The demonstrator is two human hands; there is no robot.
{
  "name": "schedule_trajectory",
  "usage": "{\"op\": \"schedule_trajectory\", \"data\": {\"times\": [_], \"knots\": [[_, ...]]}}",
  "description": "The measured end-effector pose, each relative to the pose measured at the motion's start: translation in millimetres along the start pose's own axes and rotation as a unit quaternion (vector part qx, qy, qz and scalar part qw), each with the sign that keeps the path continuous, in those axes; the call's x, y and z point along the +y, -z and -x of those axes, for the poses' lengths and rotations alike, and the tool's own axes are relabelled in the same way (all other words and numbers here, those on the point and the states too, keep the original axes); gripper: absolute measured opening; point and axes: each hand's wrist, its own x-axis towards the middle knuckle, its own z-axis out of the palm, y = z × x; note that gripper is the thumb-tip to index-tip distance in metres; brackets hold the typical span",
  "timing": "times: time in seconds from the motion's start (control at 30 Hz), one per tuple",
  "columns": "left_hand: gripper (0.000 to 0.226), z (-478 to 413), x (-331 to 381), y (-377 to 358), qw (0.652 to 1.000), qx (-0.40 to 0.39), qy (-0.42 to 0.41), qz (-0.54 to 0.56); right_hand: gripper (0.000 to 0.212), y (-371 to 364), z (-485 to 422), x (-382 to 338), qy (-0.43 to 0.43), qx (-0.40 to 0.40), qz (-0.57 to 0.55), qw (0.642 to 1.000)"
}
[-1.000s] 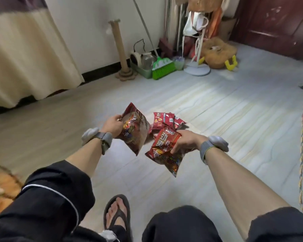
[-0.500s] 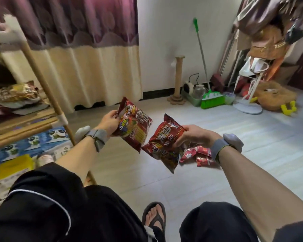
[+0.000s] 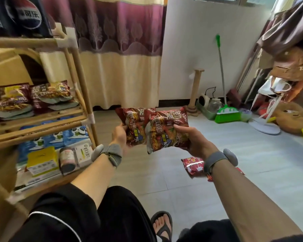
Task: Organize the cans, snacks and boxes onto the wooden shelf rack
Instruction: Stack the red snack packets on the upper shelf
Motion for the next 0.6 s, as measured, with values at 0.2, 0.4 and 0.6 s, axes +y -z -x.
{"op": "schedule_trajectory", "data": {"times": [0.2,0.4,0.6], "knots": [[0.053,6.0,-11.8,-18.2,0.997,-0.036,0.021,-0.062,0.063,-17.8,-17.1,21.4,-0.03,-0.049,-0.06,0.997],[0.074,28.4,-10.7,-20.1,0.97,-0.088,-0.055,-0.221,0.061,-20.9,-28.9,18.4,0.0,-0.027,-0.007,1.0],[0.065,46.1,7.8,8.3,0.97,-0.078,-0.038,-0.227,0.046,-60.5,-25.8,5.3,-0.006,-0.085,0.03,0.996]]}}
